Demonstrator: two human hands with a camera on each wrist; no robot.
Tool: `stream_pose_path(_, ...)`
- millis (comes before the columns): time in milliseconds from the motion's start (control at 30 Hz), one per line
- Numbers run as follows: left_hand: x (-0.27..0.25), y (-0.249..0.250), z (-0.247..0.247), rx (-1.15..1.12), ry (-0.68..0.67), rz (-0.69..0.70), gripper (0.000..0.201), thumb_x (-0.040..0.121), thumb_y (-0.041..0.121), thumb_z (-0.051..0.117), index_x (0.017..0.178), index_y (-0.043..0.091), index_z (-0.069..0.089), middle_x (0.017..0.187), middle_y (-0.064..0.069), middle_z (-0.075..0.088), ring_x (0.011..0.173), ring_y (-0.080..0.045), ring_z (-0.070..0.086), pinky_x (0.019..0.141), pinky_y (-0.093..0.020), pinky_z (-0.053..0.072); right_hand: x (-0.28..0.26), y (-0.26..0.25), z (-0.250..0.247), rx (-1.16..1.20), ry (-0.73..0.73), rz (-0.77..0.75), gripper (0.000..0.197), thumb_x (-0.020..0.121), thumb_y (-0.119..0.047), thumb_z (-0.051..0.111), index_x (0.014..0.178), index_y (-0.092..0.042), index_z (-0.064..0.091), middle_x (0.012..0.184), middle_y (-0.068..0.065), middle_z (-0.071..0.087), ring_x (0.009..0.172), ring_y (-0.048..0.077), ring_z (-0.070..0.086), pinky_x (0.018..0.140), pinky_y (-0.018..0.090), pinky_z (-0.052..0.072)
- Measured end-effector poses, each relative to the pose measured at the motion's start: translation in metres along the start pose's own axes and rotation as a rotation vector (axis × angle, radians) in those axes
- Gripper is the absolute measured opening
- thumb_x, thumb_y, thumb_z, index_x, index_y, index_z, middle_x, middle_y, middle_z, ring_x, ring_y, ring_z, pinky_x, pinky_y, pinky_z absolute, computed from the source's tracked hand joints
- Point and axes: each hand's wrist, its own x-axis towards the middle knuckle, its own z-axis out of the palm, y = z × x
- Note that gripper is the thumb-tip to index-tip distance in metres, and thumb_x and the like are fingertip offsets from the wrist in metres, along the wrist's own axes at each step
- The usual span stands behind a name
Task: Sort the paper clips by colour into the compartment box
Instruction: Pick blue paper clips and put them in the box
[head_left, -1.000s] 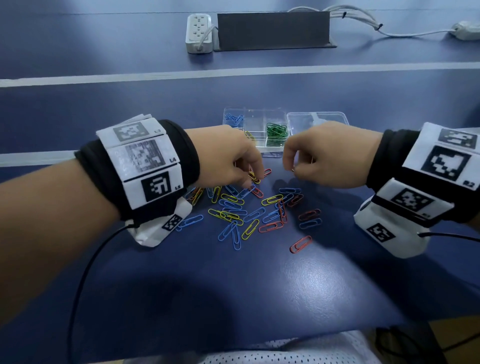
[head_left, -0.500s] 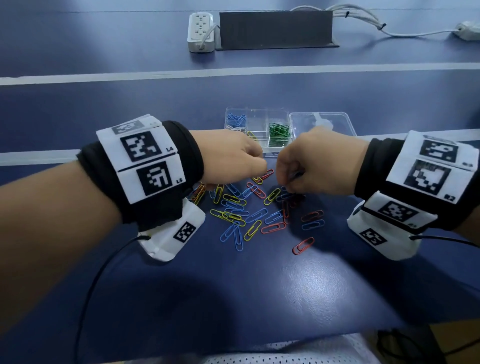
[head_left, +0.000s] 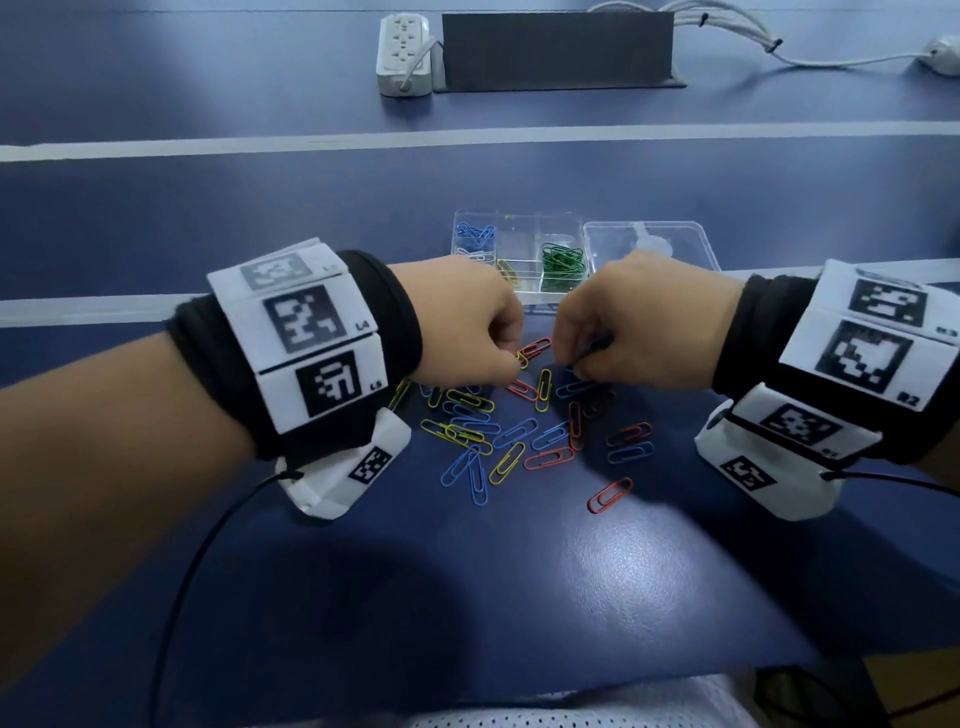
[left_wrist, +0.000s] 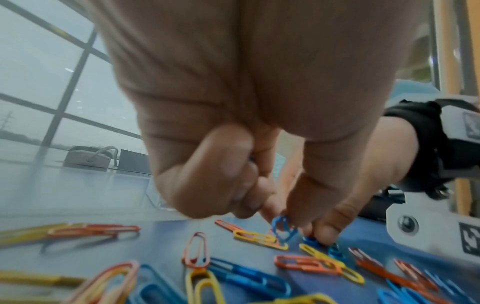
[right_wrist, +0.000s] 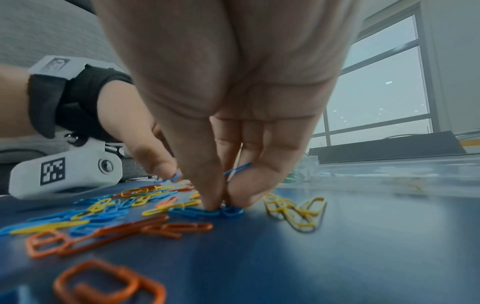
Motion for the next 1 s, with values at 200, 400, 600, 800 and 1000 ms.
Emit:
stream_pose_path(200,-0.003,-0.012,-0.010,-0.221,-0.046,-0.060,0.008,0.083,0.018,0.052,0.082,0.018,0.060,0.057,0.007,0.055,0.037,0.003,0.048,0.039,-0.006,0.037,0.002,-0.002,0.001,-0.025,-0.039,-0.004,0.014,0.073,-0.013,0.062,0.080,-0.026,0.060,0.061,-0.015,0.054,0.066,0.010,0.052,0.076,0.026,0.050)
stream_pose_path(400,-0.005,-0.027,-0.009,-0.325,-0.134,-0.125,0.022,0.083,0.011,0.041,0.075,0.021,0.059,0.062,0.001,0.056,0.054,-0.021,0.054,0.053,-0.022,0.047,0.004,-0.001,0.001,-0.046,-0.068,-0.018,0.016,0.076,-0.014,0.058,0.079,-0.030,0.056,0.063,-0.015,0.052,0.061,0.002,0.046,0.070,0.021,0.040)
stream_pose_path(600,-0.003,-0.026,-0.007,-0.487,-0.169,-0.155,0.008,0.066,0.018,0.040,0.063,0.014,0.047,0.045,0.007,0.047,0.040,-0.017,0.036,0.041,-0.019,0.034,0.003,0.003,-0.003,0.026,-0.018,0.013,0.019,0.082,-0.017,0.051,0.080,-0.024,0.068,0.081,-0.004,0.062,0.074,0.014,0.052,0.075,0.025,0.042)
stream_pose_path(800,-0.004,-0.026,-0.004,-0.088,-0.047,-0.043,0.010,0.074,0.036,0.067,0.071,0.029,0.061,0.047,0.010,0.051,0.043,-0.001,0.046,0.052,-0.020,0.035,0.002,0.004,0.003,0.016,-0.029,0.017,0.016,0.081,-0.025,0.055,0.081,-0.023,0.070,0.085,-0.003,0.067,0.076,0.013,0.055,0.076,0.022,0.042)
stream_pose_path(1000,-0.002,-0.024,-0.004,0.068,-0.024,0.040,0.005,0.074,0.035,0.071,0.073,0.032,0.067,0.058,0.009,0.054,0.056,-0.003,0.048,0.061,-0.021,0.042,0.003,0.001,0.003,-0.053,-0.028,-0.061,0.010,0.075,-0.023,0.068,0.085,-0.024,0.070,0.059,-0.016,0.052,0.057,0.000,0.048,0.059,0.014,0.039)
